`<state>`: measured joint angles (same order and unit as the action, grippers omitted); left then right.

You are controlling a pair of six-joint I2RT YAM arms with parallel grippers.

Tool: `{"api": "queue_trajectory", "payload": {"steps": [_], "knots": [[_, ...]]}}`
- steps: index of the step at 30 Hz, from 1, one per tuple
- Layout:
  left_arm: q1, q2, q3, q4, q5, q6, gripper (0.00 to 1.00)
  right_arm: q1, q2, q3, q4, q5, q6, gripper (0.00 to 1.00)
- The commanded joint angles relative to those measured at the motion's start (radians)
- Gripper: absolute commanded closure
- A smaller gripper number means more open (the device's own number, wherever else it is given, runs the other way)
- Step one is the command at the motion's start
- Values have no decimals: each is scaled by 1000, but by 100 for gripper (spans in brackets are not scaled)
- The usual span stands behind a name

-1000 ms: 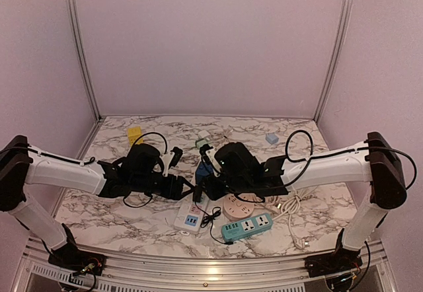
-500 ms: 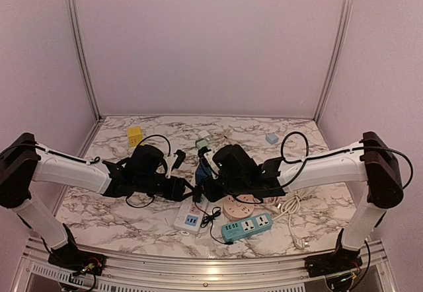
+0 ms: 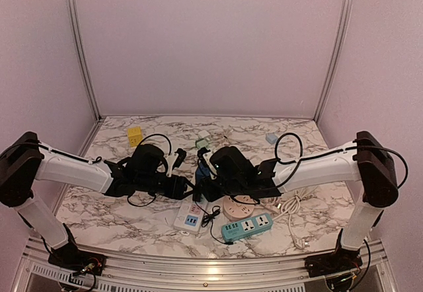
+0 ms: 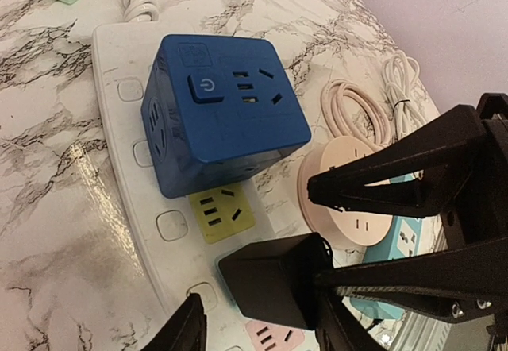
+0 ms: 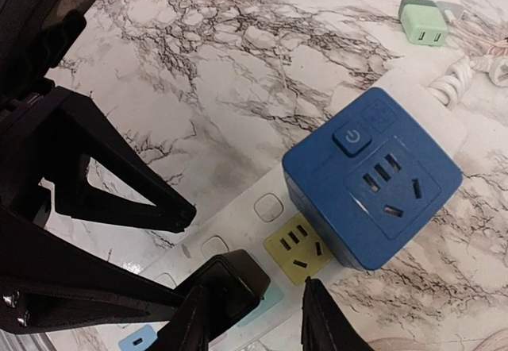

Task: Insert the plug
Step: Press the plug into the socket slot.

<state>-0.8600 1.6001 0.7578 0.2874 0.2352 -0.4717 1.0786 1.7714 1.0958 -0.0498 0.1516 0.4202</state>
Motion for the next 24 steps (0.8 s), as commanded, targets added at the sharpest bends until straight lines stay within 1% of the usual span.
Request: {"api": "queue_trajectory", "payload": {"steps": [1,13,24], "knots": [[4,40,-14,-25,-23,2,53,8,46,15,-29,-13,4,65],[4,58,-32,-14,-22,-13,58,21,85,36,-74,-9,-25,65],[5,73,-33,-15,-16,-19,59,22,102,37,-86,-23,-34,64]]}}
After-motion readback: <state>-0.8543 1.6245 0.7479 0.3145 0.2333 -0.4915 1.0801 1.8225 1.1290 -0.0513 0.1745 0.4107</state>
